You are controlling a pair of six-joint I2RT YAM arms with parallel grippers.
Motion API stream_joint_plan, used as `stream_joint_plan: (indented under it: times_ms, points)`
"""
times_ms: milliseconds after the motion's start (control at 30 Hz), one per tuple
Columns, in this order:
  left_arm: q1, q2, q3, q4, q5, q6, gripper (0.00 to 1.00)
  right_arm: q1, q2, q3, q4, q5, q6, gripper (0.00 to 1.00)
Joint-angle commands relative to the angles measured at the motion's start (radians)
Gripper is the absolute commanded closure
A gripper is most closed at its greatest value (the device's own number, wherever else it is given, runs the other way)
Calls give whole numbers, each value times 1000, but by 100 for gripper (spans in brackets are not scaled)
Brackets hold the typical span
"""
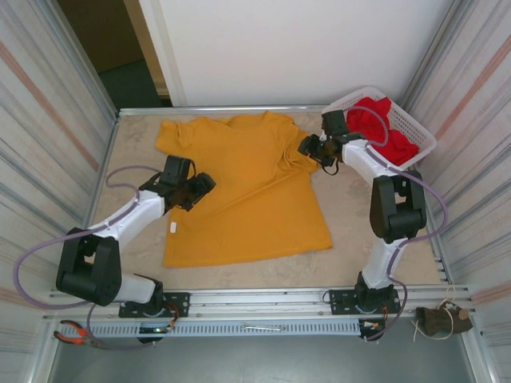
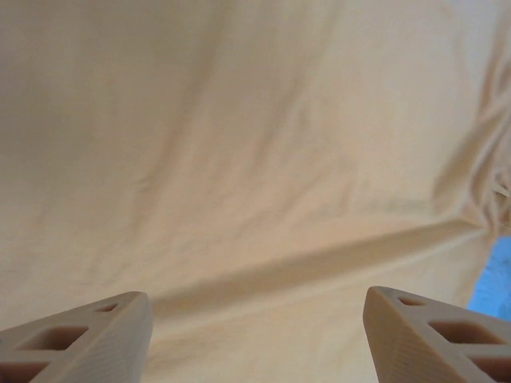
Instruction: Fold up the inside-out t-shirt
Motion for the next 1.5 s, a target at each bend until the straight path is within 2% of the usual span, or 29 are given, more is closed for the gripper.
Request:
stream_joint_plan:
  times_ms: [0,100,200,267,433,633,800,1067,1233,1333,1467]
  points:
    - [-19,24,-13,-1,42,62,29,38,-4,-41,-7,-19,12,47]
    - [-37,62,-22,36,67,111,30,85,-54,-167,63,-9,79,48]
    - [-66,81,8,-17,17,202,29,137,-128,-322,142,10,145,49]
    - [-75,81,13,-37,24,239,29,167,-168,-418,182,27,182,49]
    - [-80,49,6,-74,42,310,29,168,-266,-593,209,58,229,50]
    - [-81,-1,3,-112,42,351,29,169,-417,-606,125,88,168,48]
    - [-90,-5,57,-182,15,368,29,228,-550,-609,44,137,185,47]
    - [-179,-1,142,-269,-135,390,26,485,-729,-747,21,277,416,42]
    - [-209,20,161,-279,-136,375,27,692,-738,-800,31,438,562,30]
    - [-217,32,168,-276,-106,373,27,771,-701,-793,42,498,587,27]
    - [-222,41,169,-268,-52,370,27,829,-651,-748,49,544,570,23]
